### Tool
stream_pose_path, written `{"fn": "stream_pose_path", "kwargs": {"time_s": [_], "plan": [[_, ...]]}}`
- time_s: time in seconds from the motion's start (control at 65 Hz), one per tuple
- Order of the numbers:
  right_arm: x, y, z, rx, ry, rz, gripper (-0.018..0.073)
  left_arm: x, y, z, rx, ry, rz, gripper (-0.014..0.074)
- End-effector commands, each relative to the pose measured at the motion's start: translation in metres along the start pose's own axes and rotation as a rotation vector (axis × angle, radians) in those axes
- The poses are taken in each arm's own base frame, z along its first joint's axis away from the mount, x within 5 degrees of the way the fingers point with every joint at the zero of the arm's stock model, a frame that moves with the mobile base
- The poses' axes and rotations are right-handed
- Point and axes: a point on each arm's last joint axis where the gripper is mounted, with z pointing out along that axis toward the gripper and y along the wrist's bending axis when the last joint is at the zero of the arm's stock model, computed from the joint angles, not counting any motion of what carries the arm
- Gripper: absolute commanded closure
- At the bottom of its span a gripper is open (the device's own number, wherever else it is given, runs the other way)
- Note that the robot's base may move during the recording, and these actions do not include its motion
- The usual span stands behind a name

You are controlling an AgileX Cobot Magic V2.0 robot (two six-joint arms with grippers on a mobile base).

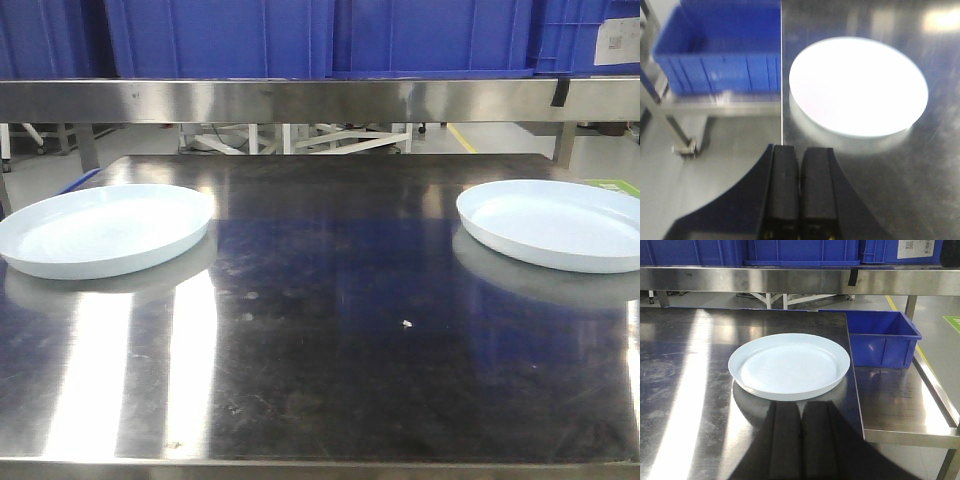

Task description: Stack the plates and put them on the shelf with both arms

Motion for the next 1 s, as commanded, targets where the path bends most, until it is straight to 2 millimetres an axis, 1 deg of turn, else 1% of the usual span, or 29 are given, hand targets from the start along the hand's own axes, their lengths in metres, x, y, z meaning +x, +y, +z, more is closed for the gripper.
{"fn": "stream_pose_path", "kwargs": {"time_s": [0.0,0.108,0.215,0.277,0.415,0.431,0.569,0.631,0.708,0.815,0.985], "plan": [[-0.009,-0.001,-0.002,0.009,-0.104,-0.009,0.051,-0.023,-0.001,0.013,0.003,-0.042,-0.007,0.0514],[-0.009,-0.001,-0.002,0.009,-0.104,-0.009,0.051,-0.034,-0.001,0.032,0.003,0.025,-0.008,0.0514],[-0.009,-0.001,-0.002,0.009,-0.104,-0.009,0.051,-0.045,-0.001,0.058,0.002,0.114,-0.008,0.0514],[-0.009,-0.001,-0.002,0.009,-0.104,-0.009,0.051,-0.05,-0.001,0.069,0.002,0.164,-0.008,0.0514],[-0.009,-0.001,-0.002,0.009,-0.104,-0.009,0.051,-0.073,0.0,0.099,0.0,0.28,-0.011,0.0514],[-0.009,-0.001,-0.002,0.009,-0.104,-0.009,0.051,-0.077,0.0,0.101,-0.001,0.289,-0.012,0.0514],[-0.009,-0.001,-0.002,0.009,-0.104,-0.009,0.051,-0.096,0.009,0.128,-0.022,0.387,-0.033,0.0514],[-0.009,-0.001,-0.002,0.009,-0.104,-0.009,0.051,-0.1,0.014,0.142,-0.031,0.435,-0.042,0.0514],[-0.009,-0.001,-0.002,0.009,-0.104,-0.009,0.051,-0.106,0.02,0.155,-0.042,0.475,-0.056,0.051],[-0.009,-0.001,-0.002,0.009,-0.104,-0.009,0.051,-0.115,0.027,0.174,-0.051,0.517,-0.073,0.0455],[-0.009,-0.001,-0.002,0.009,-0.104,-0.009,0.051,-0.126,0.029,0.204,-0.041,0.59,-0.083,0.0252]]}}
